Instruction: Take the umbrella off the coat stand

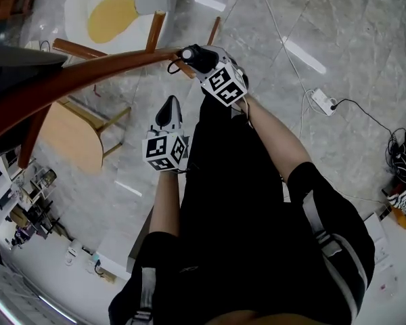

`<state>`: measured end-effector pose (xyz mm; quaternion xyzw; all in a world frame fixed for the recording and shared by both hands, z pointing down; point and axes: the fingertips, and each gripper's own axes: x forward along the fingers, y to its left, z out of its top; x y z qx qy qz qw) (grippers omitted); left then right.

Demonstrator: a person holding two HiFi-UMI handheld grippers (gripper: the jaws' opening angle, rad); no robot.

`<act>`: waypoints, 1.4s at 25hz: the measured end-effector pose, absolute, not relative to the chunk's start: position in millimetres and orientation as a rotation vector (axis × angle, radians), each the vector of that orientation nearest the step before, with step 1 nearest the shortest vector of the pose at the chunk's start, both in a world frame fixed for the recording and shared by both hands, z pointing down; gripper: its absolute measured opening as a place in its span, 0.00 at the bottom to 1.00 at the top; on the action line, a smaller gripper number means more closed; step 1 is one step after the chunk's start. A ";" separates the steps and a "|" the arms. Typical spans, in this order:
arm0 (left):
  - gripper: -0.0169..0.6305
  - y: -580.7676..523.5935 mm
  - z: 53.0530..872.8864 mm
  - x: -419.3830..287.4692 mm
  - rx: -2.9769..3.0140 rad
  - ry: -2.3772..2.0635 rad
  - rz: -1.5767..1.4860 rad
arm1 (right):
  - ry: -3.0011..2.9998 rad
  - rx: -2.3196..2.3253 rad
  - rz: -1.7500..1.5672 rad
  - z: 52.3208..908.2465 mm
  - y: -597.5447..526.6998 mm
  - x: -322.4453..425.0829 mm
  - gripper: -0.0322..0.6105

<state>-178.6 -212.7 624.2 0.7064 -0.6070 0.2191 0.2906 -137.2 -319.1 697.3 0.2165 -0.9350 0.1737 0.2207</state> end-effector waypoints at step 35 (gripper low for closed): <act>0.02 -154.6 595.0 -176.8 1.846 -1.755 0.458 | -2.533 0.729 0.499 652.6 -264.8 -61.5 0.43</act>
